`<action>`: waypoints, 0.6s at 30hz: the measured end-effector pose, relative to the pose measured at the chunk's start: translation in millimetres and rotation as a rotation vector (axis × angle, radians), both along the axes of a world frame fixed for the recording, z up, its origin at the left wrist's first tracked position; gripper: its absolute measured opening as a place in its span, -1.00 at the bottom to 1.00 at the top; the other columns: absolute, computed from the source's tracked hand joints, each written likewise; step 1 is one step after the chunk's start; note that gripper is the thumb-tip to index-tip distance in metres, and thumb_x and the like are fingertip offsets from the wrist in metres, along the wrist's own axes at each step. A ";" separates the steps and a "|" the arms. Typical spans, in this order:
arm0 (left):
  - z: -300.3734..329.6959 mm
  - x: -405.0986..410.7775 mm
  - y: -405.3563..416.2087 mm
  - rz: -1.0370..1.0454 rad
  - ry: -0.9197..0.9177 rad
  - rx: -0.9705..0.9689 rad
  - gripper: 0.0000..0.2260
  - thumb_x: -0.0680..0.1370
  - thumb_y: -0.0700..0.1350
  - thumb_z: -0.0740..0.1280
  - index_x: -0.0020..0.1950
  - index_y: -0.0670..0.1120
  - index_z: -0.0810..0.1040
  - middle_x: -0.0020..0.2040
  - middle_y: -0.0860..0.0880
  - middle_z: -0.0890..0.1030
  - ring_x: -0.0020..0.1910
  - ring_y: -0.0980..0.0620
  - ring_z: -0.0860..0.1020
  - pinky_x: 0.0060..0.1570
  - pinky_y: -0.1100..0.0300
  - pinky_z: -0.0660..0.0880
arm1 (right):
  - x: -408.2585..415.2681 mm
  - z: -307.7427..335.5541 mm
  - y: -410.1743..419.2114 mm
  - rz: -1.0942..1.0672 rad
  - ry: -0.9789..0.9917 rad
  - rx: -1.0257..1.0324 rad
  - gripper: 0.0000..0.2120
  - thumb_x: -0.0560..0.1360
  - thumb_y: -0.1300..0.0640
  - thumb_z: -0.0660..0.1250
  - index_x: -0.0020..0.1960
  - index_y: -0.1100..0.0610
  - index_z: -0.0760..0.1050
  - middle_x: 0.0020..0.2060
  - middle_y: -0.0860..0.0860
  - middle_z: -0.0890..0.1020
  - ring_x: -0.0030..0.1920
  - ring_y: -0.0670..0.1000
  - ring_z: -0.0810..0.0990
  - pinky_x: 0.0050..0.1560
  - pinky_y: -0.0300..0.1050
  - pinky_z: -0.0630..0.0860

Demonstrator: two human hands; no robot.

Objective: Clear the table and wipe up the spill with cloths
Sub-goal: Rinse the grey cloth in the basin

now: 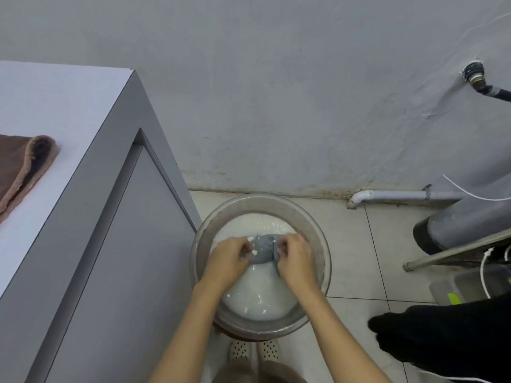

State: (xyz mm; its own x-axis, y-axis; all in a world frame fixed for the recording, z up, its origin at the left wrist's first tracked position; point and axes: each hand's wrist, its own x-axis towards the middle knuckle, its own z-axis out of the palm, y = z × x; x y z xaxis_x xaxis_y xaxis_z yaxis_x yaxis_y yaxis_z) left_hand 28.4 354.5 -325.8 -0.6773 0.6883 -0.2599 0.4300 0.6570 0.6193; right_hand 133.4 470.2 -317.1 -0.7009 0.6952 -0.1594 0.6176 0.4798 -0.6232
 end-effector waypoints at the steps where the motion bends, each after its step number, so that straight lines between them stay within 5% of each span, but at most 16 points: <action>1: -7.2 3.3 1.7 -0.050 0.016 -0.051 -0.75 0.45 -0.14 0.40 0.13 -0.05 0.55 0.10 -0.01 0.56 0.06 0.03 0.53 0.05 0.23 0.43 | 1.3 -7.9 -3.9 0.047 -0.123 0.088 -0.78 0.56 0.16 0.22 0.18 0.12 0.50 0.15 0.03 0.52 0.20 0.06 0.43 0.15 -0.18 0.35; 5: -23.6 10.3 5.1 -0.087 0.154 -0.144 -0.69 0.51 -0.24 0.26 0.25 -0.09 0.41 0.28 -0.04 0.42 0.22 -0.04 0.41 0.14 0.11 0.41 | 6.1 -21.7 -15.5 0.225 -0.446 0.212 -0.67 0.58 0.00 0.13 0.30 0.04 0.42 0.30 0.01 0.40 0.30 0.07 0.31 0.24 0.00 0.23; 10: -3.4 -5.6 13.6 -0.068 0.216 -0.149 -0.91 0.57 -0.15 0.20 -0.03 -0.06 0.50 -0.01 -0.04 0.58 -0.01 -0.06 0.54 -0.06 0.11 0.39 | 8.0 -15.0 -10.5 0.181 -0.370 0.251 -0.78 0.54 0.12 0.19 0.09 0.04 0.57 0.19 -0.01 0.51 0.23 0.03 0.39 0.21 -0.06 0.23; 12: 11.2 -15.5 11.0 0.041 0.031 -0.052 -0.92 0.55 -0.11 0.28 -0.13 -0.01 0.51 -0.18 0.01 0.60 -0.15 -0.01 0.56 -0.17 0.18 0.44 | 9.1 0.5 0.3 0.082 -0.225 0.086 -0.87 0.47 0.02 0.35 -0.13 0.06 0.61 -0.05 0.00 0.63 0.06 0.03 0.54 0.13 -0.05 0.36; 15: 35.5 -29.3 2.6 0.126 -0.118 0.049 -0.90 0.54 -0.12 0.32 -0.17 0.02 0.52 -0.30 0.02 0.56 -0.25 0.02 0.55 -0.22 0.23 0.46 | 9.4 29.0 22.0 -0.108 0.071 -0.489 -0.75 0.29 0.06 0.56 -0.27 0.16 0.52 -0.29 0.16 0.65 -0.22 0.13 0.63 -0.10 0.03 0.55; 18: 49.4 -35.6 5.7 0.116 -0.092 0.021 -0.93 0.55 -0.10 0.32 -0.11 -0.01 0.58 -0.25 -0.06 0.62 -0.21 -0.01 0.59 -0.11 0.12 0.49 | 3.3 37.2 36.3 -0.200 0.194 -0.585 -0.66 0.24 0.11 0.60 -0.29 0.09 0.41 -0.32 0.14 0.58 -0.24 0.11 0.57 -0.14 0.04 0.51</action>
State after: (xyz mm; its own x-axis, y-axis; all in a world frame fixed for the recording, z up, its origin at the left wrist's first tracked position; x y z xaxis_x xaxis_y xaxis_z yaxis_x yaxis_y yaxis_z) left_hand -7.2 360.1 -276.5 -0.7268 0.6124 -0.3108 0.2926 0.6856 0.6666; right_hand 136.7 506.5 -279.9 -0.6208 0.6523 -0.4349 0.5097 -0.0856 -0.8561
